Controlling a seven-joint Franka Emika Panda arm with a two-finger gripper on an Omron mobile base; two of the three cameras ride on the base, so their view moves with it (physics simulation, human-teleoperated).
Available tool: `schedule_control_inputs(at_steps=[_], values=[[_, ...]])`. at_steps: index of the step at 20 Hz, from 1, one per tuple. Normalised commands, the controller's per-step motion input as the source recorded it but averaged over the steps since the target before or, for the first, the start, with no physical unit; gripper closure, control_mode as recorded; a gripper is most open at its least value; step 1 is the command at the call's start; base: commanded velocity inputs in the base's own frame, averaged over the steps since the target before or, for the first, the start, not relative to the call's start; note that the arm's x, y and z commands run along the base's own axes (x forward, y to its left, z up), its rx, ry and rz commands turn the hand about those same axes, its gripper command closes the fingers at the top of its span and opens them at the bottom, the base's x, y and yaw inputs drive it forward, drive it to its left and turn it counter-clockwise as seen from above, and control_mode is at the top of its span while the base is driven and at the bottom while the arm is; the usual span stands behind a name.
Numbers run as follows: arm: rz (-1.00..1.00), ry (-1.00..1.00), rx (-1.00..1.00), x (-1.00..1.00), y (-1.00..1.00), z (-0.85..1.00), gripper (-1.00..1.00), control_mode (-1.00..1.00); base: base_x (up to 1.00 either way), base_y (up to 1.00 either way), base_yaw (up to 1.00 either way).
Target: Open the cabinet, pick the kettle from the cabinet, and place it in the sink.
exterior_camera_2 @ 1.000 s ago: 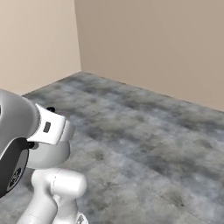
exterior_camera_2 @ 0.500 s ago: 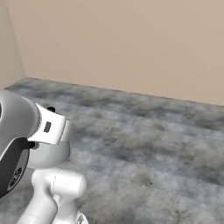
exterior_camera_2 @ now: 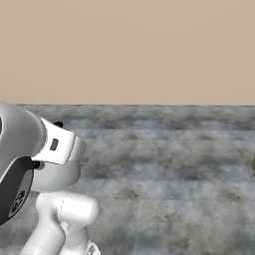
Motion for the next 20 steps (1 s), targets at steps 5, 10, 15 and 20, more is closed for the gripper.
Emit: schedule_control_inputs(at_steps=[5,10,15,20], values=[[0.00,0.00,0.00,0.00,0.00,0.00,1.00,1.00,0.10,0.00,-0.47],[0.00,0.00,0.00,0.00,0.00,0.00,1.00,1.00,0.08,0.03,-0.45],[0.00,0.00,0.00,0.00,0.00,0.00,1.00,1.00,0.19,0.14,-0.43],[0.00,0.00,0.00,0.00,0.00,0.00,1.00,1.00,0.32,0.11,-0.44]])
